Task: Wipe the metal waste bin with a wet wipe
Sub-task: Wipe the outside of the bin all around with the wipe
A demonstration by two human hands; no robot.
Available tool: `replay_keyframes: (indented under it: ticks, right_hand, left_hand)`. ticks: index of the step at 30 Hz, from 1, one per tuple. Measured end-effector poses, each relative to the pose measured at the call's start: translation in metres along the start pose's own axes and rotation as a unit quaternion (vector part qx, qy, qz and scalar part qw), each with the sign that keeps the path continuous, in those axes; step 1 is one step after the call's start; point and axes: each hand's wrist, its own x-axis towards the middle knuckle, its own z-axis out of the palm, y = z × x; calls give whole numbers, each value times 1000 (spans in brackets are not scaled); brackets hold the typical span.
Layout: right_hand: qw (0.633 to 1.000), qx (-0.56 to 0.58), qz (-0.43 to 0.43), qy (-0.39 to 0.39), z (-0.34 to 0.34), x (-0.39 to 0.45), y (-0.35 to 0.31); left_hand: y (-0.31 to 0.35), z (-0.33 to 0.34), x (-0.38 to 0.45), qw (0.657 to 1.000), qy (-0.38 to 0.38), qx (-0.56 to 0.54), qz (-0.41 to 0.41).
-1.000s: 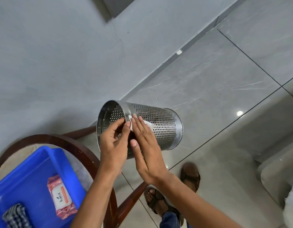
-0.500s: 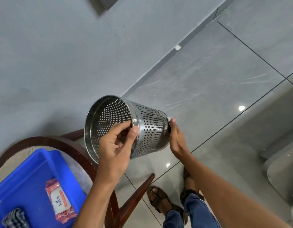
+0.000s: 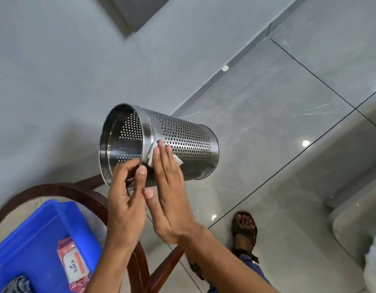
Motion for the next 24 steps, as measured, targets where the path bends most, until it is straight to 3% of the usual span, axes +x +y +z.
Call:
replay_keyframes:
  ticks: [5, 10, 15, 20, 24]
  right_hand:
    - [997, -38, 52, 29, -13, 32, 21]
    - [976, -34, 216, 21, -42, 46, 76]
    - [927, -46, 373, 3, -68, 19, 118]
    - [953, 8, 301, 1, -55, 5, 80]
    - [985, 27, 171, -16, -43, 8, 31]
  left_hand:
    - [10, 6, -2, 1000, 14, 3, 24]
    - [3, -2, -23, 999, 38, 6, 6]
    - [-2, -7, -26, 1000, 18, 16, 13]
    - [-6, 4, -19, 997, -4, 67, 31]
    - [-6, 9, -19, 998, -18, 65, 12]
